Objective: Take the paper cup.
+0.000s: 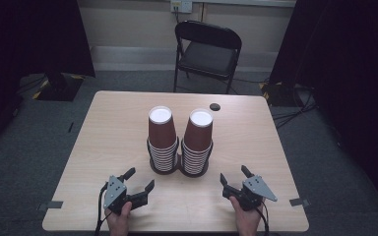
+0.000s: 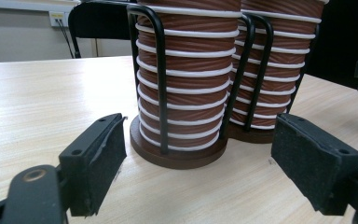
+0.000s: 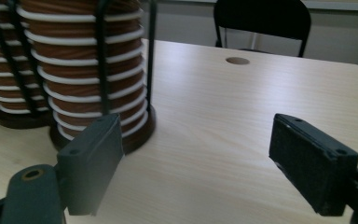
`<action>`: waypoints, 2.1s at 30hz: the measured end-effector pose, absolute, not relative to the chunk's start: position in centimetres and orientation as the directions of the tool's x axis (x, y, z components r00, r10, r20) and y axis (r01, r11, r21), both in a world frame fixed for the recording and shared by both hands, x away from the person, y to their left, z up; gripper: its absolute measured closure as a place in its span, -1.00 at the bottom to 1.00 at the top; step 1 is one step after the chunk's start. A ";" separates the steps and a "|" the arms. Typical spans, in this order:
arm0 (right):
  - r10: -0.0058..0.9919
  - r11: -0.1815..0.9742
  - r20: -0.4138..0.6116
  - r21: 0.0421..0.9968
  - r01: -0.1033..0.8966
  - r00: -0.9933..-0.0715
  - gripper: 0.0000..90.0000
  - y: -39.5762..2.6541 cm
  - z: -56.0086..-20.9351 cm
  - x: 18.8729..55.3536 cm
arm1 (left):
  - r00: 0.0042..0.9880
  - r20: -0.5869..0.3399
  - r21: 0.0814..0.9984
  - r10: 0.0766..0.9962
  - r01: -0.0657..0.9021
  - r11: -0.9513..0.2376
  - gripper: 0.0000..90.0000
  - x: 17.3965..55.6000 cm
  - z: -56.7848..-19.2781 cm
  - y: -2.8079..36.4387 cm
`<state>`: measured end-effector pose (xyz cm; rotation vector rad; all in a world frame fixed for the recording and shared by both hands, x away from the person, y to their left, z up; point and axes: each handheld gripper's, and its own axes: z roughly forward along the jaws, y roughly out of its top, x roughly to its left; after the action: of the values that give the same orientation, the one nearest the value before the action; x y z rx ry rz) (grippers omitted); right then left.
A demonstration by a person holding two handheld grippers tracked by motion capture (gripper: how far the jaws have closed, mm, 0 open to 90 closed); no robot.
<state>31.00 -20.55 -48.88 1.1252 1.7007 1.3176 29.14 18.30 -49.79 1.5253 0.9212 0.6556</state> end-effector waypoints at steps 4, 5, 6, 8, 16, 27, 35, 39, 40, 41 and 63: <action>0.907 0.117 -0.027 0.975 0.191 -0.420 -0.53 -19.9 -48.2 31.0 | 0.538 -0.097 0.981 0.838 0.192 -0.009 -0.59 29.2 -49.8 18.4; 0.903 0.119 -0.026 0.975 0.190 -0.428 -0.53 -19.7 -48.1 31.1 | 0.539 -0.097 0.981 0.836 0.192 -0.010 -0.59 29.2 -49.8 18.4; 0.903 0.119 -0.026 0.975 0.190 -0.428 -0.53 -19.7 -48.1 31.1 | 0.539 -0.097 0.981 0.836 0.192 -0.010 -0.59 29.2 -49.8 18.4; 0.887 0.125 -0.024 0.974 0.190 -0.461 -0.49 -19.2 -47.5 31.2 | 0.543 -0.097 0.982 0.834 0.191 -0.011 -0.59 29.2 -49.8 18.4; 0.865 0.098 -0.007 0.983 0.155 -0.502 -0.41 -18.4 -45.7 31.0 | 0.555 -0.085 0.983 0.827 0.181 -0.020 -0.58 29.1 -49.8 18.4; 0.832 0.059 0.045 0.984 0.169 -0.553 -0.60 -17.7 -43.8 31.5 | 0.558 -0.084 0.985 0.825 0.173 -0.017 -0.57 29.0 -49.8 18.4; 0.829 0.037 0.056 0.987 0.155 -0.557 -0.70 -17.4 -42.4 32.1 | 0.564 -0.087 0.985 0.821 0.172 -0.014 -0.52 29.0 -49.8 18.5; 0.825 0.034 0.051 0.990 0.139 -0.564 -0.70 -17.2 -41.7 32.4 | 0.557 -0.092 0.984 0.825 0.177 -0.011 -0.52 29.1 -49.8 18.4; 0.825 0.037 0.049 0.989 0.142 -0.562 -0.70 -17.1 -41.5 32.5 | 0.557 -0.088 0.984 0.826 0.178 -0.015 -0.52 29.1 -49.8 18.4; 0.824 0.039 0.048 0.989 0.141 -0.564 -0.70 -17.1 -41.3 32.6 | 0.554 -0.092 0.983 0.827 0.181 -0.012 -0.52 29.1 -49.8 18.4; 0.786 0.054 0.030 0.992 0.116 -0.617 -0.70 -15.5 -36.8 35.9 | 0.560 -0.089 0.984 0.824 0.177 -0.014 -0.61 29.0 -49.8 18.4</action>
<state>35.94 -15.52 -36.85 0.9032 1.7965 1.6086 29.04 18.44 -49.82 1.5301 0.8862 0.6380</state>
